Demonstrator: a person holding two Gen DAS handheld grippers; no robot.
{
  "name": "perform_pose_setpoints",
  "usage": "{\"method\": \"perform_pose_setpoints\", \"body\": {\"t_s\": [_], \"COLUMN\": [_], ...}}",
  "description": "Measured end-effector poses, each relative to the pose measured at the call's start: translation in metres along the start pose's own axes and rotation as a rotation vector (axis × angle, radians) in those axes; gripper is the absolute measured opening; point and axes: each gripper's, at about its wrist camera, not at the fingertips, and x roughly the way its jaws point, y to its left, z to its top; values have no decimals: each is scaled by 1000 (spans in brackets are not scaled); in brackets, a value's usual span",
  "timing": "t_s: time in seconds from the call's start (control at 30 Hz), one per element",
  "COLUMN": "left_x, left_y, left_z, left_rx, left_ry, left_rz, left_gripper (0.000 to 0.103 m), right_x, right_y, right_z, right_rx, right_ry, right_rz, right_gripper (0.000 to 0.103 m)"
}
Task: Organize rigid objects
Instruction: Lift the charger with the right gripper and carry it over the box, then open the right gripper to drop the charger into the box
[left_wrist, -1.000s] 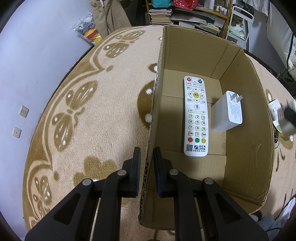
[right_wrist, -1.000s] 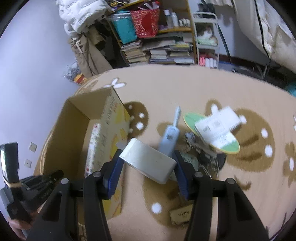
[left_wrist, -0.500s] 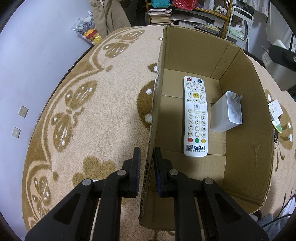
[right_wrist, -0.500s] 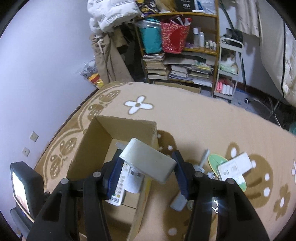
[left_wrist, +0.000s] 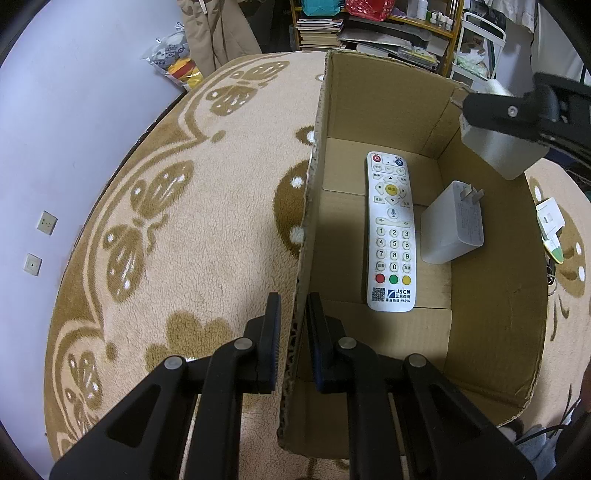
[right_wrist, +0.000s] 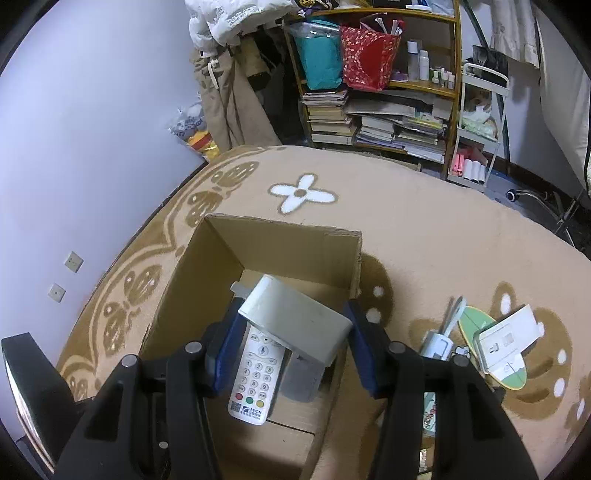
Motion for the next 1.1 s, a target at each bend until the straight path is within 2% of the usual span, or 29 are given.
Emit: {"method": "perform_pose_setpoints", "body": {"t_s": [0.47,0.87,0.97,1.1], "left_x": [2,2,3,3], "left_y": [0,-1,-1,-1], "left_z": [1,0,0,1], "left_rx": [-5,-1,0,-9], "left_ry": [2,1,0,0], "left_rz": [-7,-4,-2,-4], "left_gripper": [14,14,14,14], "right_x": [24,21,18,10], "right_y": [12,13,14,15], "right_z": [2,-2,-4,-3], "right_rx": [-59,-84,-81,-77], "right_ry": [33,42,28,5], "right_rz": [-58,-51,-50,-39], "right_gripper": [57,58,60,71]}}
